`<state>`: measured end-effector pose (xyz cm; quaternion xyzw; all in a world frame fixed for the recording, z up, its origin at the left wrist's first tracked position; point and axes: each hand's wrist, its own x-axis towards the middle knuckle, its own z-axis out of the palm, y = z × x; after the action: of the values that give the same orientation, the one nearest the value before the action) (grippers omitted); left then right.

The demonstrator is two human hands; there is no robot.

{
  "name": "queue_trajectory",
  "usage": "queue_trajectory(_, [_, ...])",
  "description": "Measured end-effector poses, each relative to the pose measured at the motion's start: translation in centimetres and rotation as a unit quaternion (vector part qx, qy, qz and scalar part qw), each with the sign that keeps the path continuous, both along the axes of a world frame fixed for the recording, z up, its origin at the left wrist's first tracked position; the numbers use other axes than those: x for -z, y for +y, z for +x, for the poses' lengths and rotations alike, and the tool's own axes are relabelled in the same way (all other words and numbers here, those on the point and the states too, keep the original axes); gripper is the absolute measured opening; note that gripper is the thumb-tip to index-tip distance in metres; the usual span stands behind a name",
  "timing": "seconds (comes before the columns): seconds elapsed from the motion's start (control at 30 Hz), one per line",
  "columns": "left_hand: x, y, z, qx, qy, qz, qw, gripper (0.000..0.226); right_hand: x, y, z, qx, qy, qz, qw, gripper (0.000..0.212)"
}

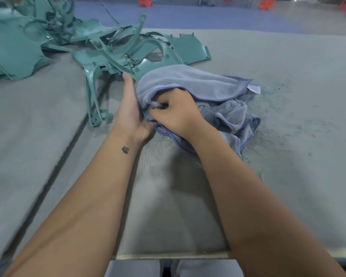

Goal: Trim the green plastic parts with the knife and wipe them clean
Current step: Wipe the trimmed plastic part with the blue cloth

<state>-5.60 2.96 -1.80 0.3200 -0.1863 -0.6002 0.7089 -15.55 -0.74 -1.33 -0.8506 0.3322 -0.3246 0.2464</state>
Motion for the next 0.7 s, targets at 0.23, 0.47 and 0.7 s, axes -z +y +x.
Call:
queue_trajectory(0.23, [-0.2, -0.1, -0.2, -0.023, 0.002, 0.02, 1.0, 0.057, 0.2, 0.0, -0.4, -0.014, 0.048, 0.011, 0.999, 0.024])
queue_trajectory(0.47, [-0.1, -0.6, 0.2, -0.07, 0.017, 0.001, 0.997, 0.049, 0.6, -0.6, -0.2, 0.163, -0.012, -0.075, 0.984, 0.024])
queue_trajectory(0.7, [-0.3, -0.3, 0.6, -0.105, 0.027, -0.042, 0.993, 0.011, -0.8, -2.9, -2.9, 0.107, -0.455, 0.296, 0.833, 0.013])
